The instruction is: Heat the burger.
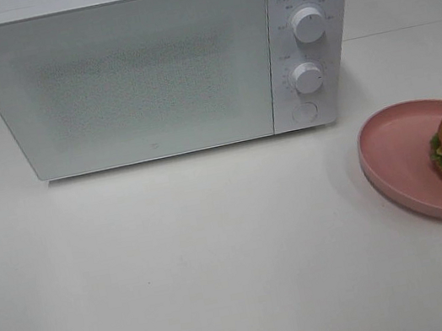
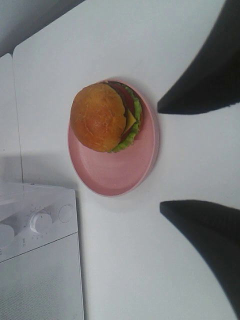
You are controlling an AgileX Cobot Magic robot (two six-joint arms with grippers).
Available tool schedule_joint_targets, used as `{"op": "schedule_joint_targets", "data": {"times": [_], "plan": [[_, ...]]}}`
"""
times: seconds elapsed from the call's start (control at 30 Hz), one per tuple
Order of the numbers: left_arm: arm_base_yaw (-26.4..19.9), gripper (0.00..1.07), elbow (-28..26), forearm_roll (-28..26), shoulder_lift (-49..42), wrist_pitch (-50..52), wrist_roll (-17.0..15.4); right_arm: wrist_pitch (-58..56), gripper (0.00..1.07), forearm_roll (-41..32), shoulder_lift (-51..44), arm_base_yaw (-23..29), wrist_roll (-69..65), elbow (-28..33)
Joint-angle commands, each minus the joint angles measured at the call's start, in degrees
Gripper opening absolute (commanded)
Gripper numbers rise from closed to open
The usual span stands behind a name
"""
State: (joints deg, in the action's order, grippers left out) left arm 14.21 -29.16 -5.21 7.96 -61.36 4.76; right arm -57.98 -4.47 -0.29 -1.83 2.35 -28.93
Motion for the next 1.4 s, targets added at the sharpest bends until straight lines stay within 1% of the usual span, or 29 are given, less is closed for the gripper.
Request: {"op": "schedule_joint_targets", "data": {"times": [0.03,0.67,0.7,0.73,0.77,0.8,0.83,0.87,0.9,0.93,0.97,1.07,1.2,1.4], "plan": [[-0.2,0.0,0.3,0.1,-4.9,1.7,0.3,0.9,0.52,-0.2,-1.5,-0.1,0.5,-0.2],[-0.3,0.0,0.3,0.1,-5.4,1.7,0.2,0.9,0.52,-0.2,-1.5,-0.1,0.5,-0.2],[-1.0,0.0,0.3,0.0,-5.4,1.7,0.2,0.9,0.52,-0.2,-1.5,-0.1,0.5,-0.2],[-2.8,0.0,0.3,0.0,-5.4,1.8,0.2,0.9,0.52,-0.2,-1.5,-0.1,0.5,-0.2],[-2.8,0.0,0.3,0.0,-5.4,1.8,0.2,0.9,0.52,-0.2,-1.5,-0.1,0.5,-0.2],[-5.5,0.0,0.3,0.0,-5.4,1.8,0.2,0.9,0.52,-0.2,-1.5,-0.1,0.5,-0.2],[-5.5,0.0,0.3,0.0,-5.4,1.8,0.2,0.9,0.52,-0.2,-1.5,-0.1,0.5,-0.2],[-7.0,0.0,0.3,0.0,-5.4,1.8,0.2,0.9,0.52,-0.2,-1.5,-0.1,0.5,-0.2],[-9.5,0.0,0.3,0.0,-5.4,1.8,0.2,0.9,0.52,-0.2,-1.5,-0.1,0.5,-0.2],[-9.5,0.0,0.3,0.0,-5.4,1.8,0.2,0.9,0.52,-0.2,-1.5,-0.1,0.5,-0.2],[-11.5,0.0,0.3,0.0,-5.4,1.8,0.2,0.9,0.52,-0.2,-1.5,-0.1,0.5,-0.2],[-12.9,0.0,0.3,0.0,-5.4,1.8,0.2,0.9,0.52,-0.2,-1.5,-0.1,0.5,-0.2],[-12.9,0.0,0.3,0.0,-5.6,1.8,0.2,0.9,0.52,-0.2,-1.5,-0.1,0.5,-0.2],[-12.7,0.0,0.3,0.1,-9.9,1.7,0.2,0.9,0.52,-0.1,-1.5,-0.1,0.5,-0.2]]}}
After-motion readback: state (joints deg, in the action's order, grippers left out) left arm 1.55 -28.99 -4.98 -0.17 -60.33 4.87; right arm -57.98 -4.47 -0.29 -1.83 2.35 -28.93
